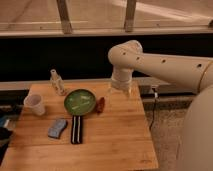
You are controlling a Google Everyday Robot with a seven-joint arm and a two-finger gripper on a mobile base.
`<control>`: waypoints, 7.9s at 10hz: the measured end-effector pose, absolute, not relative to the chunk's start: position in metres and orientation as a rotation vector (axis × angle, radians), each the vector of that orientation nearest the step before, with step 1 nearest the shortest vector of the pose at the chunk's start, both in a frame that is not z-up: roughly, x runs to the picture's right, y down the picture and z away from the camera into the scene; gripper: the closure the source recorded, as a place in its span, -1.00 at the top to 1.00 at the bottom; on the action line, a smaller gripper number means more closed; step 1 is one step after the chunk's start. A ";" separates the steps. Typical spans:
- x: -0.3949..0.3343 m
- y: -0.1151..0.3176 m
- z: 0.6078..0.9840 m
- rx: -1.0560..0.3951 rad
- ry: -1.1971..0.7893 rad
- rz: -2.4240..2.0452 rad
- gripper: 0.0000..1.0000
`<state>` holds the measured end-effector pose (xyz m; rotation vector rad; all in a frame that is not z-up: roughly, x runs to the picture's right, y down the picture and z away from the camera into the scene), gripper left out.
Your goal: Place the white sponge in the ceramic bowl
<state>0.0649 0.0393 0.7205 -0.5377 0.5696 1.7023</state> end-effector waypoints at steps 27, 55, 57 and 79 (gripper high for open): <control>-0.138 0.033 0.701 -0.656 0.409 1.399 0.30; -0.289 0.196 0.778 -0.736 0.600 1.289 0.30; -0.287 0.201 0.789 -0.739 0.624 1.293 0.30; -0.296 0.155 0.733 -0.776 0.439 1.246 -1.00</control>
